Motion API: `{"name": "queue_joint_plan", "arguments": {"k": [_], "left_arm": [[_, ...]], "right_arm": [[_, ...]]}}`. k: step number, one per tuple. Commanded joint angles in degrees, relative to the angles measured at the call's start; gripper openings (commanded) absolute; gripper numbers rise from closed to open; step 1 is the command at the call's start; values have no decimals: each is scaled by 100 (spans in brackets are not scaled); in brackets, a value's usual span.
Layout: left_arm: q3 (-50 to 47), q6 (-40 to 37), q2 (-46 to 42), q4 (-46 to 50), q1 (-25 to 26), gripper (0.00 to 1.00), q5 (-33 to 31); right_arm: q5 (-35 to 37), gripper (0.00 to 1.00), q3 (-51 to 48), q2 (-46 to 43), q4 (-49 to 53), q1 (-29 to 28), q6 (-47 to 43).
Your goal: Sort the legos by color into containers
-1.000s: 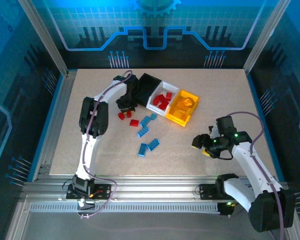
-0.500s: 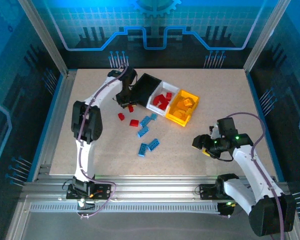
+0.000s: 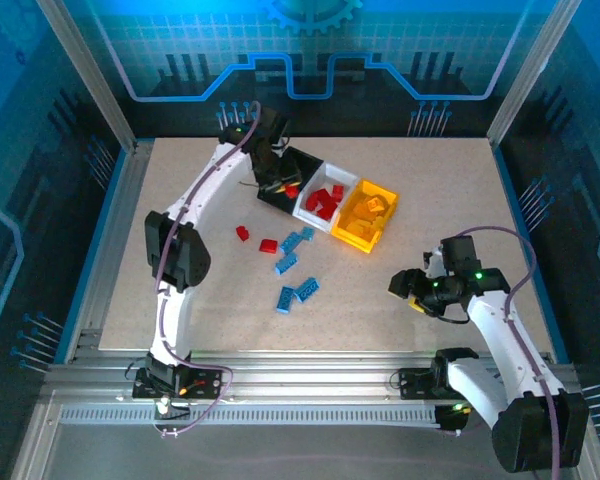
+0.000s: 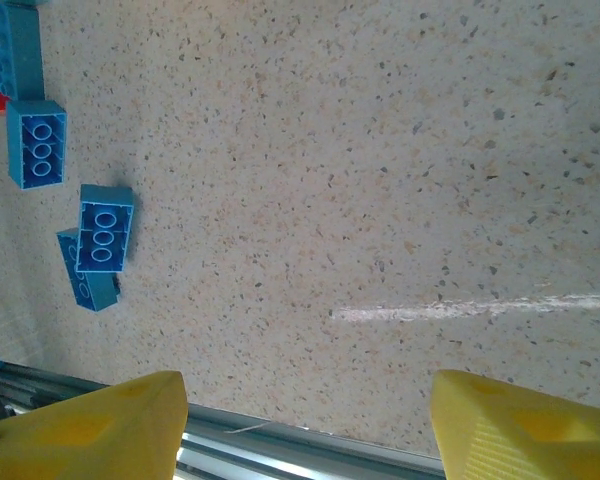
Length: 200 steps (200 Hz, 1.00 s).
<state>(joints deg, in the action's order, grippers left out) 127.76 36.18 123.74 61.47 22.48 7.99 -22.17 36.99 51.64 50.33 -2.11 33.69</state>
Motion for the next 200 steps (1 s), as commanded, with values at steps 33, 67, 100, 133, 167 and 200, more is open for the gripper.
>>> {"name": "queue_joint_plan", "arguments": {"k": [33, 67, 100, 133, 167, 200], "left_arm": [[1258, 276, 1053, -64, 311, 17, 655], [1249, 515, 1287, -438, 447, 17, 799], [1250, 630, 1466, -663, 474, 17, 897], [1350, 676, 1672, -708, 484, 17, 946], [1511, 662, 1814, -606, 490, 18, 916], [1550, 662, 1866, -558, 503, 19, 868]], "right_arm": [[-281, 67, 257, -46, 251, 211, -208], [-235, 67, 421, -8, 440, 250, -344], [-239, 67, 438, -61, 573, 264, -327], [-179, 67, 389, -217, 646, 281, -298], [-218, 67, 233, -316, 593, 292, -240], [-268, 67, 229, -296, 575, 332, -299]]}}
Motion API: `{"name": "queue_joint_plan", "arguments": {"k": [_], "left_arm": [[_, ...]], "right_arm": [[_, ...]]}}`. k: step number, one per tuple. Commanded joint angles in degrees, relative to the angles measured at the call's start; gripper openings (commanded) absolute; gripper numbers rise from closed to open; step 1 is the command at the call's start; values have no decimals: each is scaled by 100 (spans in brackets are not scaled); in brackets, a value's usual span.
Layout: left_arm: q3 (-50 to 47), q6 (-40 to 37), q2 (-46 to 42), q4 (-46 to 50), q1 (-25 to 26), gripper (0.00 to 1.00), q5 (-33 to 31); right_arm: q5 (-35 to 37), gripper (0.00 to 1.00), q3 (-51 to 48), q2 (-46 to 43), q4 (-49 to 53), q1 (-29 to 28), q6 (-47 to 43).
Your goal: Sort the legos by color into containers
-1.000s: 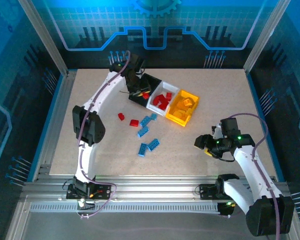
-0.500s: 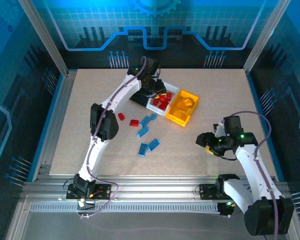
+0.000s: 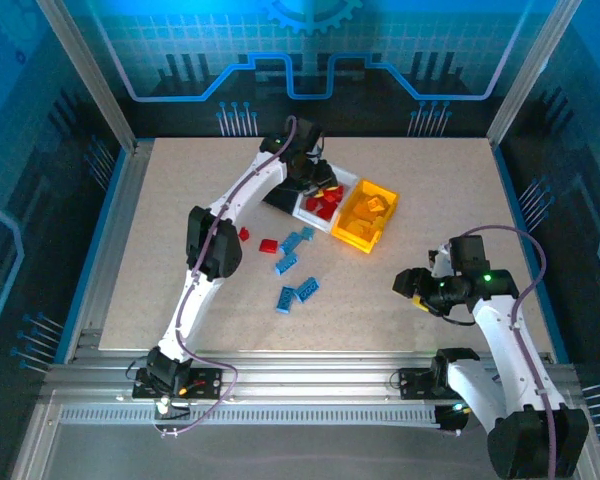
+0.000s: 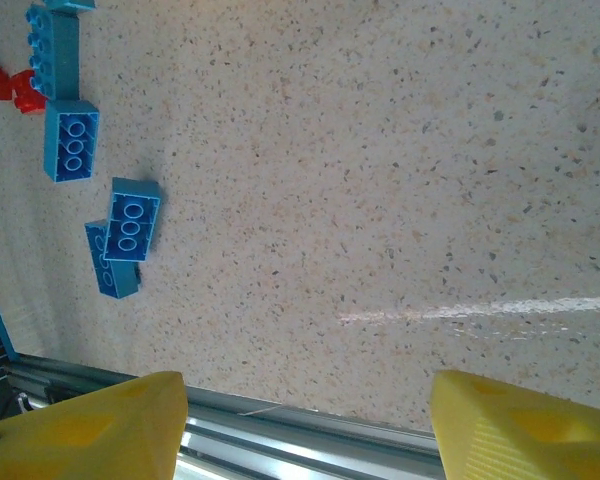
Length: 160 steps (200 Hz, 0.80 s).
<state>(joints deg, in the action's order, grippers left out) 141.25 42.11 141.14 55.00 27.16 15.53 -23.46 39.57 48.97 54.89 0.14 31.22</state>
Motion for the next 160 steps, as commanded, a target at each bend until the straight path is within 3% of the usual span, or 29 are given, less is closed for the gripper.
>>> {"name": "queue_joint_plan", "arguments": {"k": [1, 91, 160], "left_arm": [[201, 70, 130, 89, 35, 19, 111], [314, -70, 81, 291, 33, 50, -120], [74, -488, -507, 631, 32, 61, -452]], "right_arm": [[-140, 67, -25, -29, 118, 112, -54], [-223, 67, -37, 27, 93, 144, -107], [-314, 67, -8, 63, 74, 118, -85]]}}
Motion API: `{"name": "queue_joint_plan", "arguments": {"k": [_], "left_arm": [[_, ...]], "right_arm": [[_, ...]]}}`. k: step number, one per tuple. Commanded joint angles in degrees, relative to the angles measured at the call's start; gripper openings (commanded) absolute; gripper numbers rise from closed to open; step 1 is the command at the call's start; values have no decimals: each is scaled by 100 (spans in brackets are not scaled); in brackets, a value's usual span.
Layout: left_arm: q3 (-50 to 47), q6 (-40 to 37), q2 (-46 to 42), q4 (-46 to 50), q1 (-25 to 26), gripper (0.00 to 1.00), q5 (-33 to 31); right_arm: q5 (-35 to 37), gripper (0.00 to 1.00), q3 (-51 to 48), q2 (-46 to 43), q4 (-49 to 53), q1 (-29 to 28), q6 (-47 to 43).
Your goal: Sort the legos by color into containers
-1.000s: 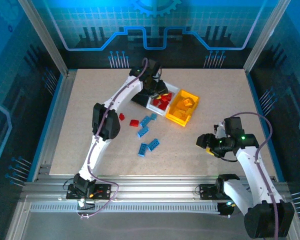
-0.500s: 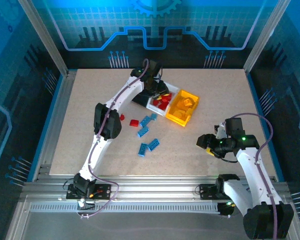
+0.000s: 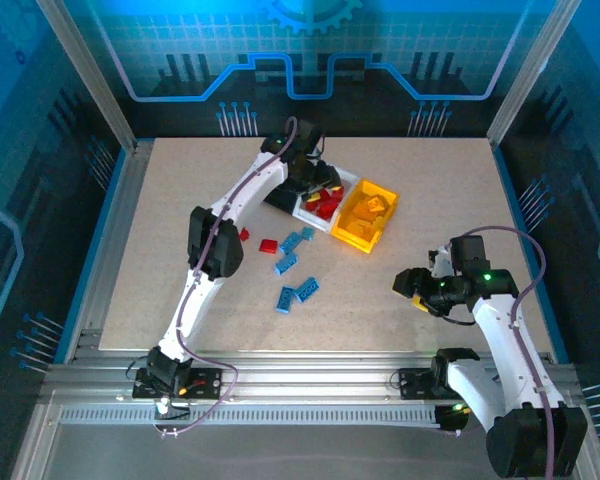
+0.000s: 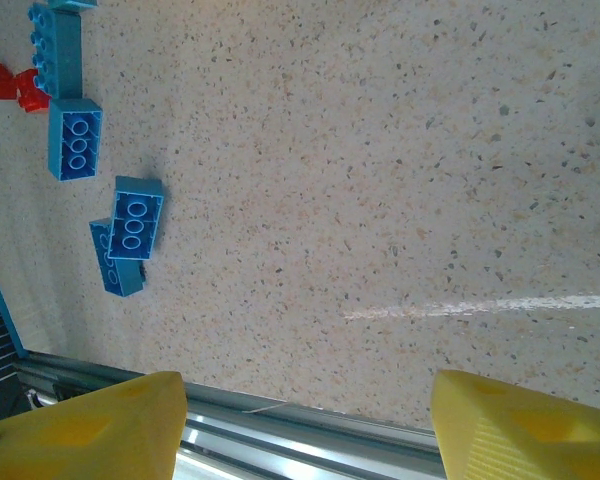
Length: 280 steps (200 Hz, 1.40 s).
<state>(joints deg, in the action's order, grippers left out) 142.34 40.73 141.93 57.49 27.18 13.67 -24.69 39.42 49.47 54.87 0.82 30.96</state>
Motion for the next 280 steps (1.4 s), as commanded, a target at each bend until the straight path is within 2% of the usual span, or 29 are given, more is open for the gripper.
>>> {"name": "queue_joint_plan", "arguments": {"k": [1, 32, 79, 109, 156, 202, 280], "left_arm": [[-38, -362, -600, 401, 27, 61, -280], [-508, -857, -1237, 862, -10, 68, -854], [-2895, -1034, -2718, 566, -284, 74, -1510], [-4235, -723, -3338, 467, -617, 82, -1663], [-5677, 178, -3899, -135, -1170, 85, -1504], [-5872, 707, -3821, -339, -1488, 86, -1348], [-5751, 735, -3295, -193, -1559, 86, -1306]], "right_arm": [[-193, 67, 10, 11, 76, 50, -61], [-194, 67, 42, 14, 52, -20, -72], [-256, 67, 77, 295, -89, -192, -27], [-247, 67, 204, 404, -110, -280, -14], [-204, 67, 292, 557, -117, -367, 37], [-122, 67, 321, 616, -141, -400, 21], [-168, 67, 277, 860, -394, -403, 60]]}}
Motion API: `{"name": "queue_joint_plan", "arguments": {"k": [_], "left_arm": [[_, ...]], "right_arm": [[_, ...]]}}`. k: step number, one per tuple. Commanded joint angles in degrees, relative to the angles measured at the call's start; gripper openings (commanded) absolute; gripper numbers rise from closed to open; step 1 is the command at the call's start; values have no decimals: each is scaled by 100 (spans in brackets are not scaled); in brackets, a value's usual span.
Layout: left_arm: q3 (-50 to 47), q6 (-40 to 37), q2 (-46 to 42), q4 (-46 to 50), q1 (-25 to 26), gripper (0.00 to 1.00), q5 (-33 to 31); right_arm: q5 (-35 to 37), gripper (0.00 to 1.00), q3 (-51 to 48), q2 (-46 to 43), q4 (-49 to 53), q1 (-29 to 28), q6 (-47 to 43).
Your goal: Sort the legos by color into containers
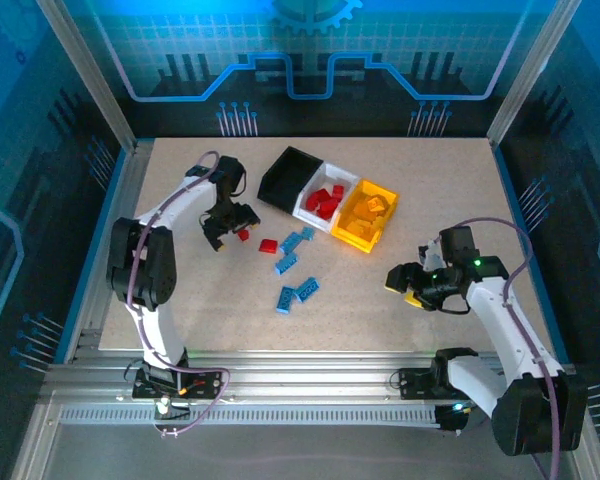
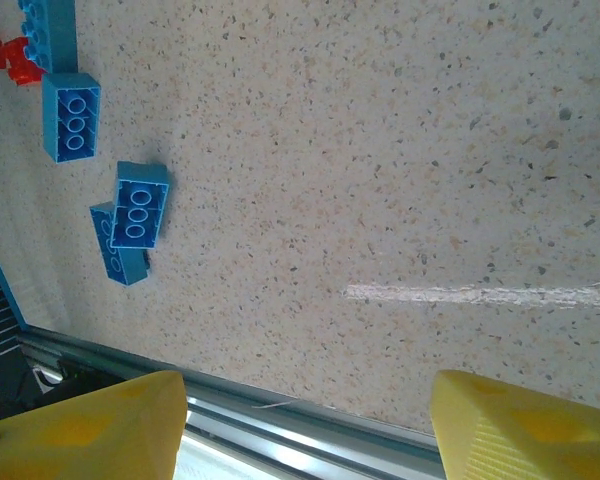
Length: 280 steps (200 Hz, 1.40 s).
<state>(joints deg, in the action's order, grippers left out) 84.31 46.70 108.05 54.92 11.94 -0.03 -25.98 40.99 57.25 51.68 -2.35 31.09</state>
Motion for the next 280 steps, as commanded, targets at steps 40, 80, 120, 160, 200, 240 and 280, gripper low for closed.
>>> {"name": "queue_joint_plan", "arguments": {"k": [40, 80, 120, 160, 200, 240, 280], "left_arm": [[61, 160, 206, 96, -53, 86, 11], [50, 164, 358, 1, -45, 85, -22], [364, 227, 815, -125, -9, 81, 61], [1123, 116, 1379, 107, 2, 77, -19], [1523, 78, 1753, 266, -1, 66, -32], [1505, 48, 1850, 276, -2, 63, -58], [1456, -78, 1955, 266, -35, 53, -74]], "right_arm": [[-70, 67, 123, 222, -202, -89, 11], [-153, 67, 168, 539, -305, -96, -74], [-166, 67, 198, 638, -369, -132, -66], [-146, 67, 181, 613, -331, -139, -53], [-86, 67, 191, 526, -273, -136, -8], [-26, 67, 113, 342, -203, -141, 74], [38, 67, 18, 114, -99, -144, 164]]}}
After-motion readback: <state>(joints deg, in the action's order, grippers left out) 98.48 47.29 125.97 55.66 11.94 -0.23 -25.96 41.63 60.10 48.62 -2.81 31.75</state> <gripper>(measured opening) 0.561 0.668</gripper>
